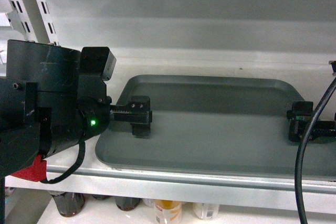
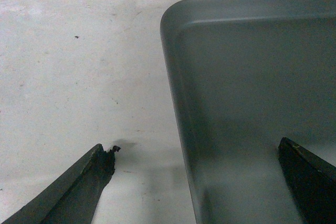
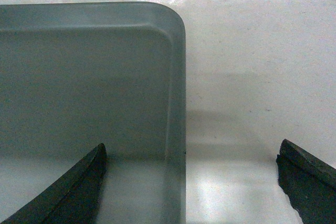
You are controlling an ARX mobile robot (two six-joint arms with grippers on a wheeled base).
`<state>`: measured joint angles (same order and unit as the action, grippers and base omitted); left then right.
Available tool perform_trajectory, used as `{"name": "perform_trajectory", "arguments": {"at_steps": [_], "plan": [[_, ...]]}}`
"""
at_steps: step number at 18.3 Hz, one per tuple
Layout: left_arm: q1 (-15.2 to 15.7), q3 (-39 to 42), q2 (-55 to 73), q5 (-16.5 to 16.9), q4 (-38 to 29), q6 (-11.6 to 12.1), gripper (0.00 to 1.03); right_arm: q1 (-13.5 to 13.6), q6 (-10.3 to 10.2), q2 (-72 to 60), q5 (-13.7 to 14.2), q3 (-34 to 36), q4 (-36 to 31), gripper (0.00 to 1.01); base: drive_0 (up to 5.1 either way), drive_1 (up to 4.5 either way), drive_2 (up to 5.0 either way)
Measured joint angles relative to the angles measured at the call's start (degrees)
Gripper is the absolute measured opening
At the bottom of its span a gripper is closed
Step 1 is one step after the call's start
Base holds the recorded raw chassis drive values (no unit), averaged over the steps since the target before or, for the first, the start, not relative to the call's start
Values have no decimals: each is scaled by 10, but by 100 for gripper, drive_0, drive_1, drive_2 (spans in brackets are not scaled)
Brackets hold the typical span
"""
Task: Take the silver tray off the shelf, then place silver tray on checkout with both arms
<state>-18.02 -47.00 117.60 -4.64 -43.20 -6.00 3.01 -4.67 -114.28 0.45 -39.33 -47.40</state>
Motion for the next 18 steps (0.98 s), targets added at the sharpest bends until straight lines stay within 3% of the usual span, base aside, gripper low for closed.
{"name": "perform_trajectory", "arguments": {"at_steps": [1,2,3,7,8,9,10,12,18], "plan": [[0,3,0,0,-3,0,96,0,0,0,0,1,-1,98,0,0,0],[-3,11,-6,1,-6,0,72,0,-2,0,0,5,-6,85,0,0,0],[-7,21,-14,1,-11,1,45,4,-2,3,0,11,-11,57,0,0,0],[-9,35,-28,-7,-11,5,13,4,-2,12,5,25,-18,25,0,0,0],[-9,37,-31,-10,-12,-5,6,9,-2,15,5,27,-19,16,0,0,0],[-9,37,-34,-12,-12,-17,4,12,-3,17,10,30,-22,9,0,0,0],[-10,40,-37,-12,-12,-26,3,13,-16,20,12,33,-23,3,0,0,0],[-10,44,-38,-12,-16,-31,3,15,-33,23,11,36,-22,3,0,0,0],[-14,54,-46,-15,-19,-30,3,19,-35,39,18,45,-13,3,0,0,0]]}}
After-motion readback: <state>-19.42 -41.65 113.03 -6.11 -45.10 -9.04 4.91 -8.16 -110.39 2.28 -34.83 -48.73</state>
